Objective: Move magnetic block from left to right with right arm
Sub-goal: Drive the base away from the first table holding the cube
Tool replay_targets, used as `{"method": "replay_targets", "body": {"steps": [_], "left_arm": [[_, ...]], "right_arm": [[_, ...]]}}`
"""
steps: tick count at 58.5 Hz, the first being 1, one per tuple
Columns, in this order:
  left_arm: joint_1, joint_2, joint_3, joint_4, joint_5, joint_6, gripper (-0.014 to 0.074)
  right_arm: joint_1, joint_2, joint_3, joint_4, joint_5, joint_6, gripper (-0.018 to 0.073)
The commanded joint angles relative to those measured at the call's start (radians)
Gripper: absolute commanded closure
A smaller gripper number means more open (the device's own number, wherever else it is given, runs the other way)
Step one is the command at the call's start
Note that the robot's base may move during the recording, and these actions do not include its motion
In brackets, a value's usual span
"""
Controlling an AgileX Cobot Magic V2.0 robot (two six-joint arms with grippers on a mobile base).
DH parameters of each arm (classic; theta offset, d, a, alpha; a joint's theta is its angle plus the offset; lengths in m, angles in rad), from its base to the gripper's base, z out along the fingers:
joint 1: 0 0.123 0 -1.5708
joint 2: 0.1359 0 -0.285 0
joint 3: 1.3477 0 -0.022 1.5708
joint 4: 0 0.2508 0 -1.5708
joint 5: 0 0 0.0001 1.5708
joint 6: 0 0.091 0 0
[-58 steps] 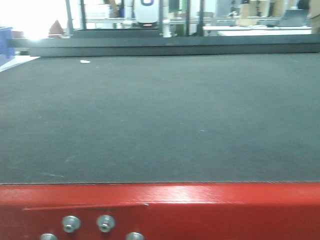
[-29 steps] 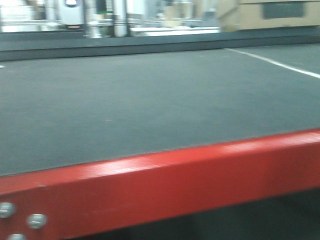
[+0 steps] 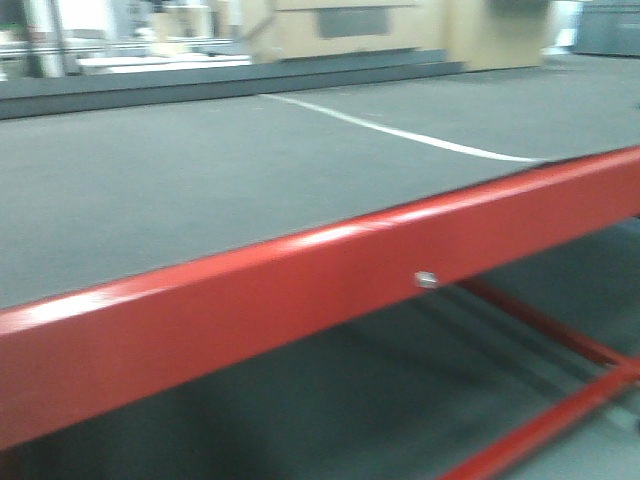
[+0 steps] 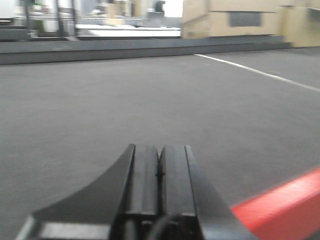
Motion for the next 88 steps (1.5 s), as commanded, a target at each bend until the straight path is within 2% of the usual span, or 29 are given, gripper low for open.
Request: {"method": "replay_targets", "body": {"steps": [1,88], "left_arm": [[-0.006,-0.009,0.01,-0.008,-0.083,-0.001,0.0713],[-0.006,-0.009,0.01,-0.008,-0.083,-0.001,0.0713]], "right_arm": [[-0.008,0.009,-0.03,-0.003,-0.087,-0.01,0.0172],[-0.008,0.009,-0.03,-0.003,-0.087,-0.01,0.0172]]}}
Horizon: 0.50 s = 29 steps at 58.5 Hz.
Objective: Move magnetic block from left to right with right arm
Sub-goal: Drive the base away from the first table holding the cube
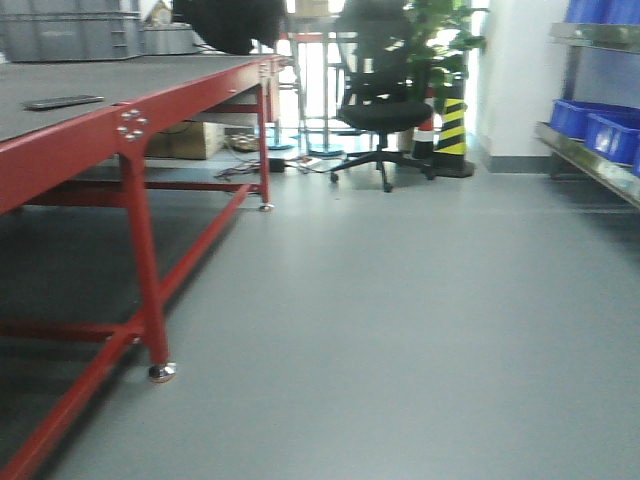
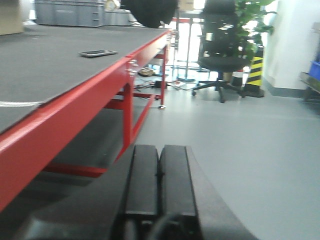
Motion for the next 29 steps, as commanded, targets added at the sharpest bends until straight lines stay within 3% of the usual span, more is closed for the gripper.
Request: {"method": "replay_targets", "body": {"steps": [1,29], "left_arm": [[-0.006,-0.009,0.01,-0.008,-0.083,-0.001,0.0713],[-0.006,-0.007,0.01,-0.008,-0.083,-0.001,0.0713]], "right_arm": [[-0.007,0.01,-0.03,-0.003,-0.088,-0.01,0.0172],[-0.007,0.01,-0.03,-0.003,-0.088,-0.01,0.0172]]}}
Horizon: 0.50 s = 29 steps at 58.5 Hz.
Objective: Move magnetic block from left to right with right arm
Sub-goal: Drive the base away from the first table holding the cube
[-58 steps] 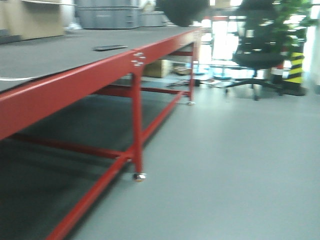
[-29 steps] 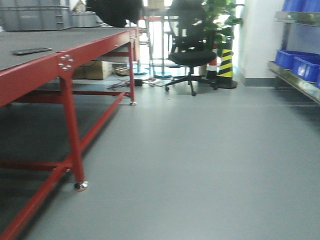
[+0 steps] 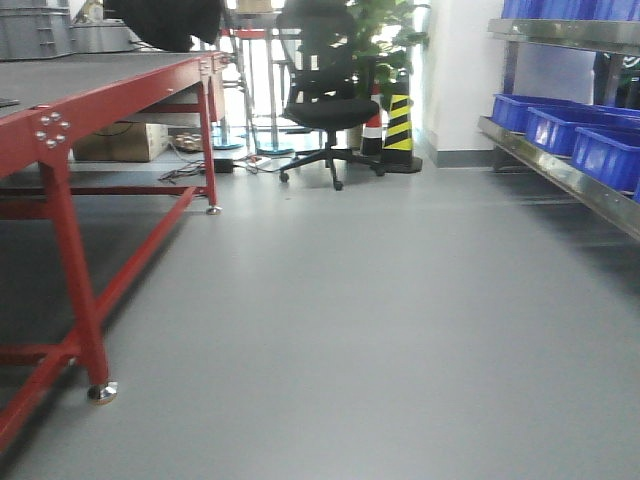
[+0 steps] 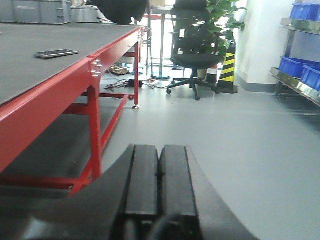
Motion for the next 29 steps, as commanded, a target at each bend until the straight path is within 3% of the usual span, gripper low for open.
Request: {"method": "replay_targets", "body": {"steps": [1,29], "left_arm": [[-0.006,-0.007,0.01,-0.008,-0.083,-0.001,0.0713],[-0.006,-0.007,0.01,-0.008,-0.083,-0.001,0.0713]], "right_arm": [[-0.007,0.01,-0.03,-0.003,-0.09,-0.01,0.0172],[-0.007,0.01,-0.03,-0.003,-0.09,-0.01,0.0172]]}}
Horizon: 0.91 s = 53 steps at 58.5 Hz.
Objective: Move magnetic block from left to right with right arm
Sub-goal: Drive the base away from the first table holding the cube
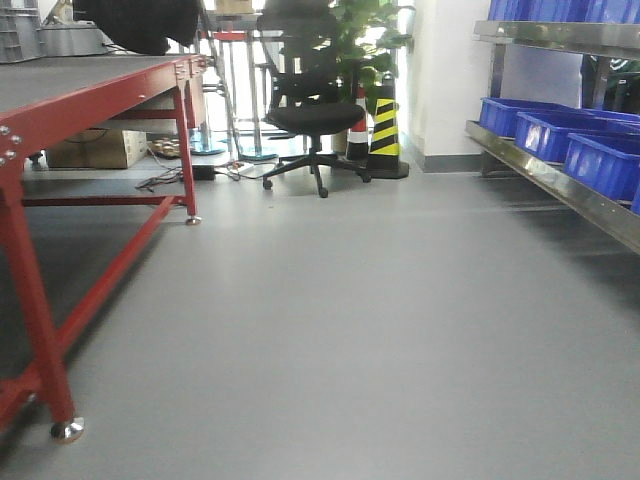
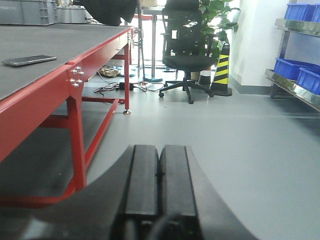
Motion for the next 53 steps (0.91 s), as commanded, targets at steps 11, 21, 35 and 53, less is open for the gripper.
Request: {"method": "replay_targets", "body": {"steps": [11,21,35,53], "left_arm": [[-0.006,-0.007,0.01,-0.008,-0.083,-0.001,0.0713],[-0.006,-0.007,0.01,-0.008,-0.083,-0.001,0.0713],[-0.006,-0.007,0.01,-0.008,-0.083,-0.001,0.0713],[-0.006,-0.007,0.01,-0.008,-0.083,-0.001,0.0713]], "right_arm": [[-0.007,0.01,-0.03,-0.003,-0.09,-0.01,0.0172],[-0.007,0.01,-0.03,-0.003,-0.09,-0.01,0.0172],[-0.007,0.01,-0.03,-0.003,-0.09,-0.01,0.0172],[-0.007,0.01,-0.03,-0.003,-0.09,-0.01,0.0172]]}}
